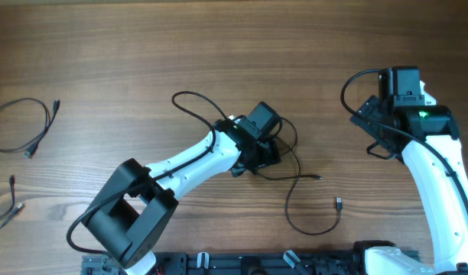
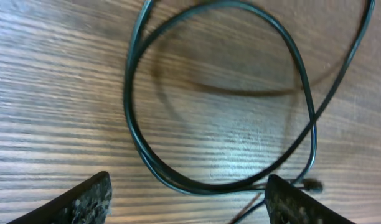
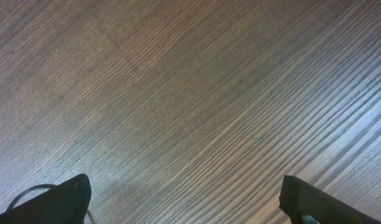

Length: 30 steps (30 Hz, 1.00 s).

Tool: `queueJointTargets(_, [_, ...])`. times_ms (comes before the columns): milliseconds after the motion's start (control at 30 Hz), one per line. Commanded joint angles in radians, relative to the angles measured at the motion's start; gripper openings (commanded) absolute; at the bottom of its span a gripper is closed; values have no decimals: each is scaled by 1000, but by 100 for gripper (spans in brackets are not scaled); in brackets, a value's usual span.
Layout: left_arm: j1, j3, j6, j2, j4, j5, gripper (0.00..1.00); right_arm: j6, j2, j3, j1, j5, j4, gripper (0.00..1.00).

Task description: Untangle cables

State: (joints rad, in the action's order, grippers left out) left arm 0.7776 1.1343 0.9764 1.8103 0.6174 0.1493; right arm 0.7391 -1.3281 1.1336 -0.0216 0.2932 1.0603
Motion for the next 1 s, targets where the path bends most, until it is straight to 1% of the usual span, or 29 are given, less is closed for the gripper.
queueJointTargets(0, [-2, -2, 35, 11, -15, -35, 75, -31, 10, 3, 3, 21, 3, 100])
queueJointTargets(67, [-2, -2, 35, 16, -16, -36, 71, -30, 10, 3, 3, 21, 3, 100])
queueJointTargets(167, [-2, -3, 34, 53, -29, -43, 70, -31, 10, 3, 3, 21, 3, 100])
queueJointTargets(267, [-2, -3, 34, 64, -32, -43, 45, -41, 10, 3, 3, 21, 3, 100])
queueJointTargets(300, [-2, -3, 34, 67, -32, -44, 39, -40, 10, 3, 3, 20, 2, 100])
queueJointTargets(333, [-2, -3, 34, 70, -31, -44, 38, -40, 10, 3, 3, 20, 3, 100])
queueJointTargets(400, [-2, -3, 32, 84, -31, -48, 26, -40, 10, 3, 3, -2, 2, 100])
queueJointTargets(433, [-2, -3, 23, 85, -31, -60, 8, -40, 10, 3, 3, -6, 3, 100])
queueJointTargets(467, [-3, -2, 23, 84, -31, -70, 4, -41, 10, 3, 3, -6, 3, 100])
queueJointTargets(533, [-16, -1, 3, 78, -32, -77, 4, -59, 10, 3, 3, -6, 3, 100])
queueJointTargets(567, [-27, 1, -39, 68, -32, -78, 4, -59, 10, 3, 3, -6, 4, 100])
queueJointTargets(633, [-59, 22, -171, 13, -31, -125, 4, -59, 10, 3, 3, -7, 7, 100])
queueJointTargets(733, [-104, 59, -299, -97, -32, -274, 4, -58, 10, 3, 3, -31, 7, 100])
queueJointTargets(833, [-172, 82, -455, -229, -48, -468, 4, -58, 10, 3, 3, -33, 6, 100])
queueJointTargets(900, [-233, 84, -557, -293, -115, -576, 4, -59, 10, 3, 3, -42, 5, 100])
queueJointTargets(967, [-342, 84, -715, -344, -272, -662, 4, -59, 10, 3, 3, -56, 2, 100])
